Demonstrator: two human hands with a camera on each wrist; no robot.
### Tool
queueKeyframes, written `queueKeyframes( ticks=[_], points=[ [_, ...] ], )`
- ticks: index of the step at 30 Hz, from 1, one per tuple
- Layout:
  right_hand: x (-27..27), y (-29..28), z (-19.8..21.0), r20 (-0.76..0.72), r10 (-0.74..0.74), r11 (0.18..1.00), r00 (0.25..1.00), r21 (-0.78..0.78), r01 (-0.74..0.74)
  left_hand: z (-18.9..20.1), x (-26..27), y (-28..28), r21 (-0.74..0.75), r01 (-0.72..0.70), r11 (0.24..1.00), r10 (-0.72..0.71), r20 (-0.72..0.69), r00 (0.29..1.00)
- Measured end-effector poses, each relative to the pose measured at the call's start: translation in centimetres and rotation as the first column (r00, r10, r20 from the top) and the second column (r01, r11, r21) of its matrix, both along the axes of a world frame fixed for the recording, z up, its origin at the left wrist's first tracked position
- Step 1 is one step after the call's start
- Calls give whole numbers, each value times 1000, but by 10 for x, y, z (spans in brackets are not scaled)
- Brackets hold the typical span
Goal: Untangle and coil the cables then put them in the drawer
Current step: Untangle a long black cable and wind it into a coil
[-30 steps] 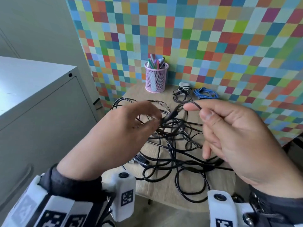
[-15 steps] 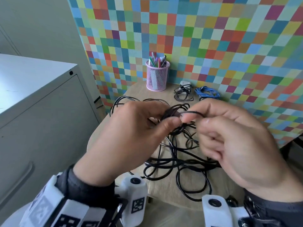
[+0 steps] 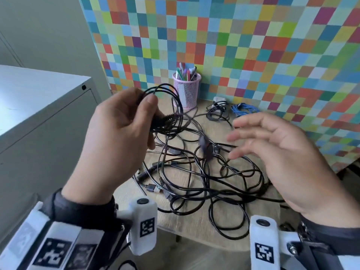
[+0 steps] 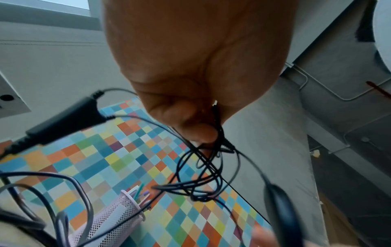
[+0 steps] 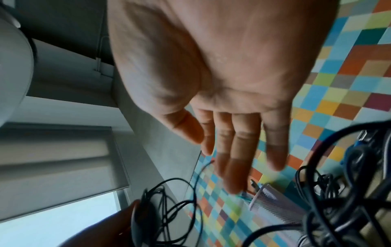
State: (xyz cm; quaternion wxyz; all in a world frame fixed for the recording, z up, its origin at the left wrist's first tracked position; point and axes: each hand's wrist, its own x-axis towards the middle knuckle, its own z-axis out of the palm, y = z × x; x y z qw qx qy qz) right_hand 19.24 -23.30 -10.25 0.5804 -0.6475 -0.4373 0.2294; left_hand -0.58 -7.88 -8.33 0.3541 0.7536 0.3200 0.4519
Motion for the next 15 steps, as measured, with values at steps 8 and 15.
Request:
queueKeyframes(
  ticks=[8, 15],
  points=[
    [-41, 7, -4, 84, 245, 969, 966, -59, -240, -2, 13, -23, 49, 96, 994, -90, -104, 990],
    [-27, 3, 9, -279, 124, 958, 952, 283, -42, -2, 8, -10, 6, 8, 1000, -8, -51, 999]
  ],
)
